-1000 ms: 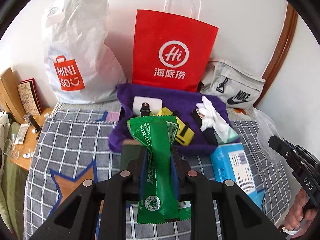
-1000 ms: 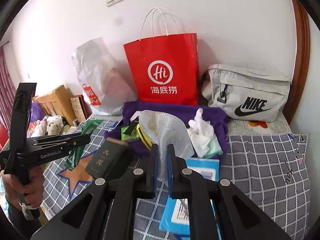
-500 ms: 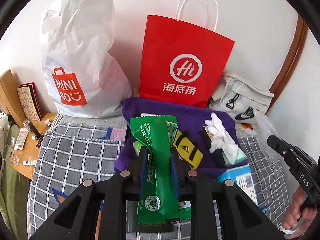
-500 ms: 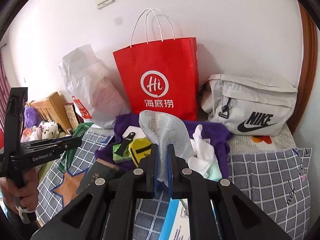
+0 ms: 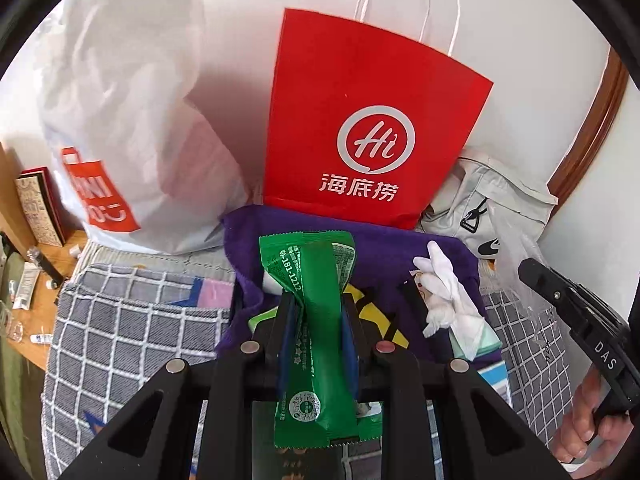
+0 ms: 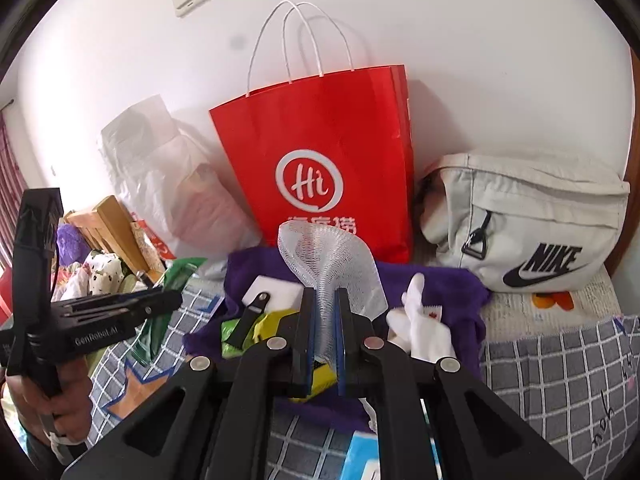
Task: Organize soft objects
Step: 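Carry the green packet and mesh bag onto the purple towel with both tools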
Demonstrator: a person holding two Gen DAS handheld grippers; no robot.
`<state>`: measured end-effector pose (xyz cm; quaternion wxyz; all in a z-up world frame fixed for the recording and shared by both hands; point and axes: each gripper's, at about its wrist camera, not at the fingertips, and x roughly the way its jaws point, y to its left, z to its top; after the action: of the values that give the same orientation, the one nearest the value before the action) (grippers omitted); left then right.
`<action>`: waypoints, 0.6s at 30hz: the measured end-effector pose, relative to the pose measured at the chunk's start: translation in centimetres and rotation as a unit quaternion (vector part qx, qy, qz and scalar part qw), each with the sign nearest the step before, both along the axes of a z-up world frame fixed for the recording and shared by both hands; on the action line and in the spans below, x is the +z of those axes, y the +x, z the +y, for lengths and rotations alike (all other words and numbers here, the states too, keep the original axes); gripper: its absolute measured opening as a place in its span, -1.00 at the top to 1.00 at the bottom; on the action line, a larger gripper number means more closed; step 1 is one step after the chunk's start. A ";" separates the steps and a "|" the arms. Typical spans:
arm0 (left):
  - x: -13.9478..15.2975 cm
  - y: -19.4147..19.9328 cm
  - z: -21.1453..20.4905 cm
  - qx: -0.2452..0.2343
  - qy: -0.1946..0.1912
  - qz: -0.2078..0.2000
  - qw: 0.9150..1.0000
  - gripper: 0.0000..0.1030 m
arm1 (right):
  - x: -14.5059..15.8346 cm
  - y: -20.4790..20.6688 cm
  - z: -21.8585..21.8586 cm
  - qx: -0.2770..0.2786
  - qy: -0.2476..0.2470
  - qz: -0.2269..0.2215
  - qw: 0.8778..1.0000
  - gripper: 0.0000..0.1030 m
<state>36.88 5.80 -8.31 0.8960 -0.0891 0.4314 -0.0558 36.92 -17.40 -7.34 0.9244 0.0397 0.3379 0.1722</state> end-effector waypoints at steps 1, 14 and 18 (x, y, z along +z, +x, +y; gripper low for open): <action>-0.3 0.4 -0.2 -0.002 -0.002 0.002 1.000 0.60 | -0.2 0.3 -0.1 0.000 0.001 0.001 1.000 0.84; -4.1 5.6 -1.4 -0.022 -0.057 0.032 0.998 0.59 | -4.2 4.2 -2.2 -0.020 -0.010 0.044 0.999 0.84; -5.5 6.7 -1.5 -0.040 -0.085 0.050 0.994 0.59 | -5.6 5.2 -2.4 -0.021 -0.009 0.064 0.998 0.84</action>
<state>43.54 4.33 -13.81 0.8594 -0.1503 0.4729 -0.1233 42.10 -19.77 -12.94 0.9047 0.0498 0.3969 0.1468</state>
